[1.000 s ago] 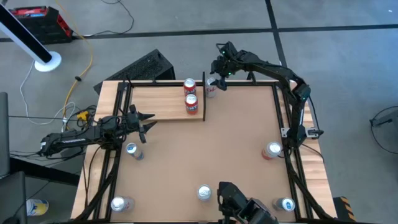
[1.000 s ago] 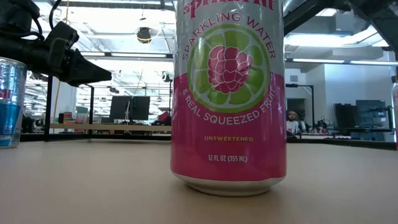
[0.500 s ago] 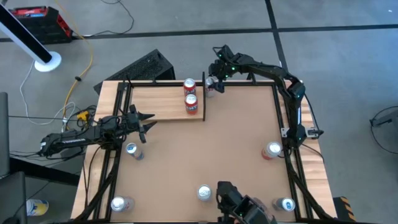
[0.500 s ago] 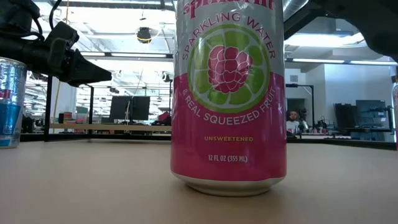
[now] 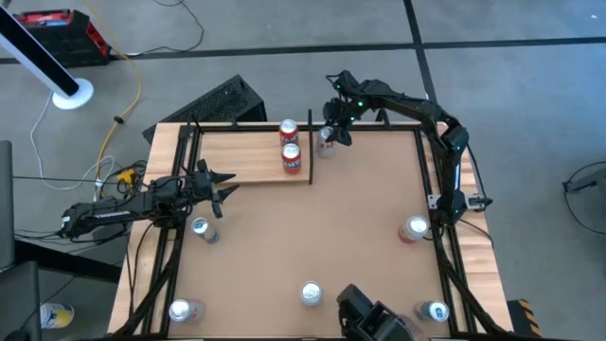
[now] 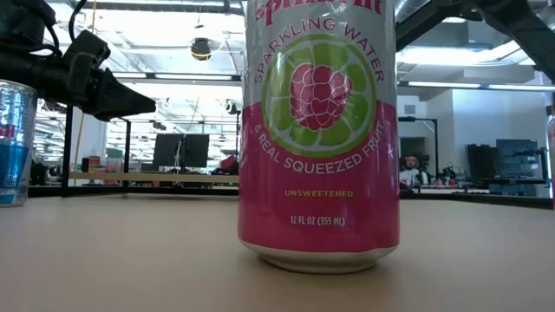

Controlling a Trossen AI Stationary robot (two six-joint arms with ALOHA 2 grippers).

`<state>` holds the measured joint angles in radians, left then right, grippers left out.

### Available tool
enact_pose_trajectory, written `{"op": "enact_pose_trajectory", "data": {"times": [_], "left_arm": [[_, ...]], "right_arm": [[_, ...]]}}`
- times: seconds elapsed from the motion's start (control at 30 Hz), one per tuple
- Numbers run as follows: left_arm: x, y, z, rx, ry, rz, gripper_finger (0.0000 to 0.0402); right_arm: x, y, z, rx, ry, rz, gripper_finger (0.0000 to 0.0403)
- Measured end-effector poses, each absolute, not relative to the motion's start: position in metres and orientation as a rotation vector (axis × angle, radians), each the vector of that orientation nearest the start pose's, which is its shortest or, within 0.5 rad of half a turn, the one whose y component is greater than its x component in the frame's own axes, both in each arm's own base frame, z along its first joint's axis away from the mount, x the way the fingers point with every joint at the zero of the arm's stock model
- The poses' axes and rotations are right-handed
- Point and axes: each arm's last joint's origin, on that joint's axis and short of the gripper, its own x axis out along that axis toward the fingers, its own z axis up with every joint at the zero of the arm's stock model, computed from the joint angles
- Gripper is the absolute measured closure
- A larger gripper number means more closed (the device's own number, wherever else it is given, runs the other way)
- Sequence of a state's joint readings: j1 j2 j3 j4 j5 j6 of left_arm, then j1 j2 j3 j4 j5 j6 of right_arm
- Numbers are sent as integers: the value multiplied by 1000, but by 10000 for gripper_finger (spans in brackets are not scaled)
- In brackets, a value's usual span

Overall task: Place canned beverage on shelf
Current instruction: Put the top-red silver soda can on the shelf

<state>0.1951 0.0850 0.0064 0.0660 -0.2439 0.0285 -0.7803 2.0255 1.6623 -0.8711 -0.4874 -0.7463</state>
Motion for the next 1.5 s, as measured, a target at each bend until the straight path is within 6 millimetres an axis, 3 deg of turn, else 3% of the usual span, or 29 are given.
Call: {"op": "enact_pose_trajectory", "data": {"times": [0.2,0.37,0.73,1.03,1.27,1.5], "left_arm": [[98,27,165,15,16,438,243],[98,27,165,15,16,438,243],[99,26,165,-4,12,429,243],[99,26,165,-4,15,411,243],[99,26,165,3,17,411,243],[99,26,165,14,19,411,243]], "right_arm": [[304,-264,219,188,1061,238,105],[315,-246,223,157,1079,279,106],[329,-180,238,186,1193,440,106],[336,-110,238,-14,1180,448,107],[327,-52,263,-188,1039,497,108],[328,-21,279,-337,882,476,108]]}}
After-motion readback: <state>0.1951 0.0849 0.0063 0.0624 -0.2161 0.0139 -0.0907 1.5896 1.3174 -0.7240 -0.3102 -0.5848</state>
